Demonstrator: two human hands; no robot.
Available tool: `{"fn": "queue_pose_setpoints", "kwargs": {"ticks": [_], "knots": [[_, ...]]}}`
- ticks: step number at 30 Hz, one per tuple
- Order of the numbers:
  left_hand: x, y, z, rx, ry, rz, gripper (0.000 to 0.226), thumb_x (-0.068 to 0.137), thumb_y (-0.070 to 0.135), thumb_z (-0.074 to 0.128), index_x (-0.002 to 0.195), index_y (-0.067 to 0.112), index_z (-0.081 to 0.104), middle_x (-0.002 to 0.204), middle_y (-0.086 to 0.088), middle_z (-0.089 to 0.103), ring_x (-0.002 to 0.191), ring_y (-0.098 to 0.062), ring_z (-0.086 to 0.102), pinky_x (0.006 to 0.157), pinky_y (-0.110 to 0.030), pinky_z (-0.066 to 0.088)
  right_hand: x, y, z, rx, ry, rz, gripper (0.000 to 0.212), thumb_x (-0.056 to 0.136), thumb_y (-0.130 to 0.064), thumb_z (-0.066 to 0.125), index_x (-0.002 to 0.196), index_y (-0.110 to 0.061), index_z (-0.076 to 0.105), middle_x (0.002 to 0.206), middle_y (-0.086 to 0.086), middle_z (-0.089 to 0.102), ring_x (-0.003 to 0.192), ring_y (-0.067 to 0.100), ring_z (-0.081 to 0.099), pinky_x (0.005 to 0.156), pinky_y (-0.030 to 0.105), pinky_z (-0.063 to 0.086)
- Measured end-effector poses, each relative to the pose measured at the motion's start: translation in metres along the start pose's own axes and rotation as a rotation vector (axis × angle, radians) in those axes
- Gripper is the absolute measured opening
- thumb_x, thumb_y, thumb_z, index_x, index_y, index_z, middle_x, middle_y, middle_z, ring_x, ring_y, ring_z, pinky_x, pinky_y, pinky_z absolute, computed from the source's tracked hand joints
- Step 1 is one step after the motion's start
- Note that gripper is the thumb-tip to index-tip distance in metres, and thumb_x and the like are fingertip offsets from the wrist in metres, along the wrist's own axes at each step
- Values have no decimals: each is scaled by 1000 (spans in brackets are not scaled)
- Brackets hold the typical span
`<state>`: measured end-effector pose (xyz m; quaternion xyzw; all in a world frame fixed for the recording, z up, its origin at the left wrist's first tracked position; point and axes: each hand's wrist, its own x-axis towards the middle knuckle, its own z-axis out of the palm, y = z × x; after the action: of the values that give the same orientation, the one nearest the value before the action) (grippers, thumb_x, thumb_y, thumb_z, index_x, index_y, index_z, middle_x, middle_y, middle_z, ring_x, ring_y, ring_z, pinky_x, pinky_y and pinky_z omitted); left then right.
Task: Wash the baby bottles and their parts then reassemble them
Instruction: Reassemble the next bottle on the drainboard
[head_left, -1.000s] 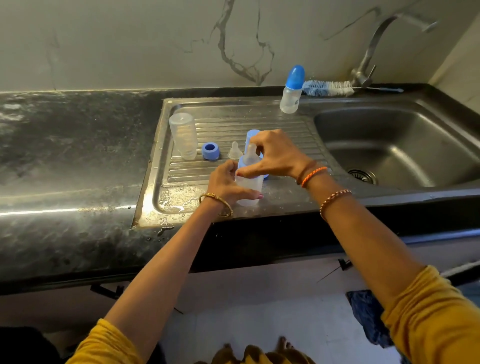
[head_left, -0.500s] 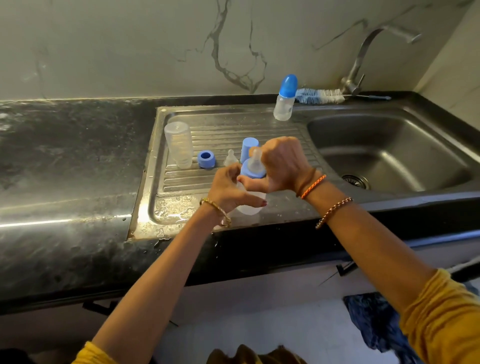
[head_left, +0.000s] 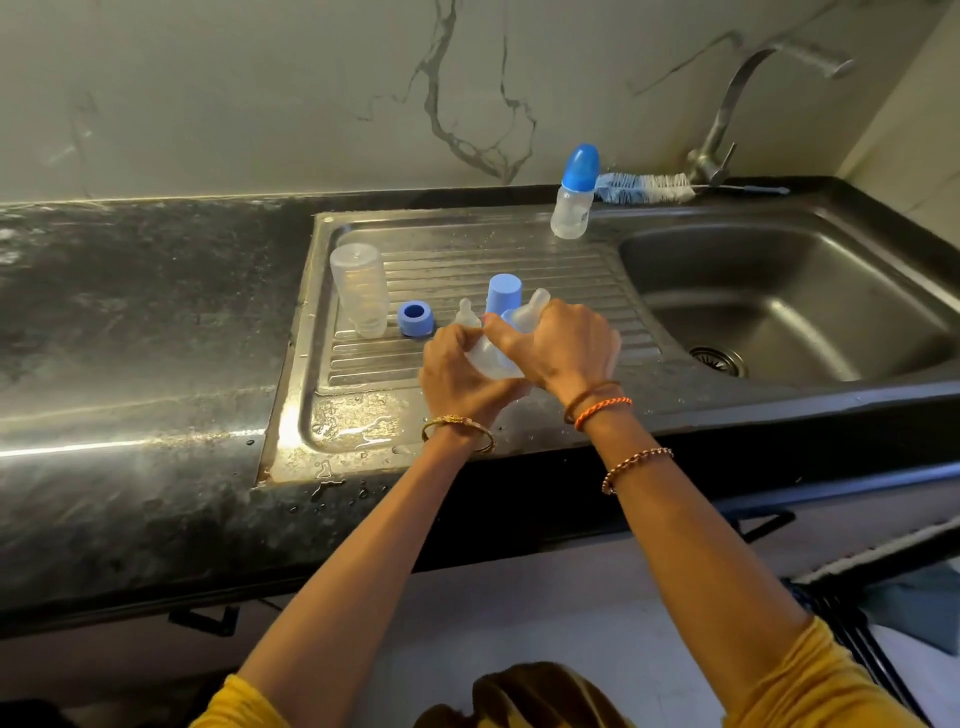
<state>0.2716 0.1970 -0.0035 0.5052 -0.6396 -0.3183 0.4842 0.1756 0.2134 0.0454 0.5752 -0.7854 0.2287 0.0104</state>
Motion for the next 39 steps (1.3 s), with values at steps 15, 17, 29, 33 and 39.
{"fn": "queue_pose_setpoints", "kwargs": {"ticks": [15,17,29,33,39], "knots": [[21,-11,-10,-335,-90,-319,54,45,24,77,96,20,61,88,-2,66,81,-24,64,74,-36,53,34,45,40,411,-319,-61,67,70,-25,78,130,-18,49,130,8,54,117,24,51,95,34,41],[22,-12,-7,-315,-101,-310,56,42,26,78,95,21,61,92,-5,67,86,-28,65,77,-40,54,30,45,50,424,-236,-84,60,68,-20,80,122,-18,54,121,7,59,108,25,55,87,30,42],[21,19,59,-327,-242,-299,44,62,5,82,97,16,57,90,-1,63,83,-18,61,72,-27,50,44,142,-7,592,21,232,47,68,-8,77,111,-17,60,101,-2,57,89,13,52,73,22,42],[37,43,102,-315,-333,-282,46,61,10,83,99,19,58,97,-3,64,88,-21,62,74,-29,51,80,174,-71,998,45,239,36,77,-5,70,108,-17,56,96,-2,58,84,10,58,64,20,55],[62,71,169,-265,-302,-208,53,57,14,85,101,26,58,105,-5,65,99,-26,62,87,-45,51,118,239,-109,1700,11,248,34,54,-29,81,83,-14,71,78,3,69,67,11,64,58,22,55]]}}
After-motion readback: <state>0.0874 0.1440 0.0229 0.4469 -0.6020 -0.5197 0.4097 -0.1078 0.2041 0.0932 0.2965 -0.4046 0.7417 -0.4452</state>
